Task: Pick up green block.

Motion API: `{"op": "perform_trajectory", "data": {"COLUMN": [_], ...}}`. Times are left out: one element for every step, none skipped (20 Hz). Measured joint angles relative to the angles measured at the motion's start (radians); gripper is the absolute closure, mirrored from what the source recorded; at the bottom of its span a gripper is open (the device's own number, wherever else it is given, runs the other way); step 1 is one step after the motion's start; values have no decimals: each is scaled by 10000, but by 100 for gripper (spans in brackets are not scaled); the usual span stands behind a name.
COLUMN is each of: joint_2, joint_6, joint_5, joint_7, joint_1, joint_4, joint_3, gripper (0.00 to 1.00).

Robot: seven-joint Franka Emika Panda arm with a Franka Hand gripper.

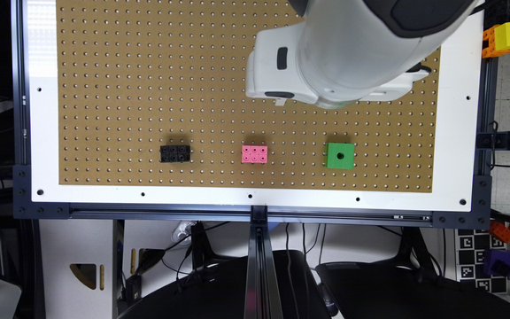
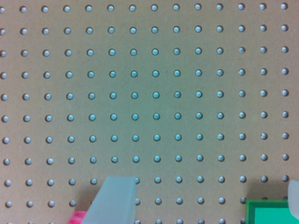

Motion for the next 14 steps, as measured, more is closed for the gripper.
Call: {"op": "perform_trajectory", "data": {"joint_2": [0,0,0,0,0,0,0,7,53,183,420,748,1098,1481], "joint_6": [-2,-3,-3,-3,-3,-3,0,20,79,122,134,134,130,121], "joint_5": [0,0,0,0,0,0,0,2,16,21,21,13,-1,-22], "joint_7": [-2,-5,-9,-10,-11,-11,-11,-11,2,60,160,276,368,430], "joint_1": [0,0,0,0,0,1,2,7,11,12,13,13,13,15], "joint_4": [-6,-18,-35,-45,-47,-47,-44,-17,77,274,582,985,1394,1827], "joint_3": [0,0,0,0,0,1,3,19,79,191,331,478,587,666], "gripper": [0,0,0,0,0,0,0,0,0,0,0,0,0,0]}}
